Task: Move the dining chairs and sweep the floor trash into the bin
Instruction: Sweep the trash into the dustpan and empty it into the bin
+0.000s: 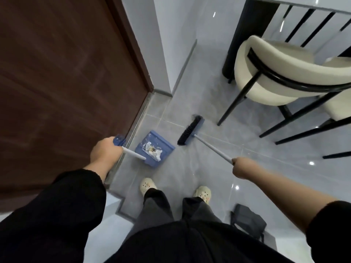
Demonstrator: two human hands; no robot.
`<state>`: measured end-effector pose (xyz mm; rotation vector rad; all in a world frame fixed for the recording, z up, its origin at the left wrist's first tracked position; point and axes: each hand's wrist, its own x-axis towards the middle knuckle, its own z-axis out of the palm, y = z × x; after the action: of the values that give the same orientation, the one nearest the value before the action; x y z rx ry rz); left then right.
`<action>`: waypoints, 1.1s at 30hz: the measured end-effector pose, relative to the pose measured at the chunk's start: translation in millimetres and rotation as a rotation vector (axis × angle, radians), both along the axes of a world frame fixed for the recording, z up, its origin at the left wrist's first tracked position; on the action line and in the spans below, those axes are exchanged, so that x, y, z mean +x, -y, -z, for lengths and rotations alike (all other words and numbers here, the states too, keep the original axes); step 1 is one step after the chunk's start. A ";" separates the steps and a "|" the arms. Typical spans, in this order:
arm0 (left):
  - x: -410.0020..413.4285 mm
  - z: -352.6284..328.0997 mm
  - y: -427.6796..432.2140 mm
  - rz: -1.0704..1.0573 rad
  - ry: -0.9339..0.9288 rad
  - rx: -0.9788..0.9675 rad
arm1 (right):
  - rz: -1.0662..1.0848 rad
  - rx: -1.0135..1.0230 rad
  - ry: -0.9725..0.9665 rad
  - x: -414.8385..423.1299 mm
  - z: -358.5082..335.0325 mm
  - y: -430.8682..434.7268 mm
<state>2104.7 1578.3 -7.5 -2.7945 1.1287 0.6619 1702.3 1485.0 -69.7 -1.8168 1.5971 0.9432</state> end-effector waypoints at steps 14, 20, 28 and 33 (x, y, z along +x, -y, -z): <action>-29.0 -5.1 5.7 -0.217 0.045 -0.248 | -0.256 0.039 -0.016 -6.0 0.5 -46.0; -54.7 -3.7 40.9 -0.151 -0.039 -0.278 | -0.246 -0.044 -0.133 -56.0 -16.5 -14.1; -107.7 -3.2 84.8 0.000 -0.116 -0.222 | -0.081 -0.012 -0.292 -126.6 -48.6 -1.1; -135.0 -2.6 109.7 0.136 -0.127 -0.180 | 0.013 0.014 -0.324 -138.0 -64.7 -13.6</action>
<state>1969.7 1468.6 -4.9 -2.8195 1.4565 0.7695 1564.3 1498.6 -5.0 -1.7064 1.7832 1.2908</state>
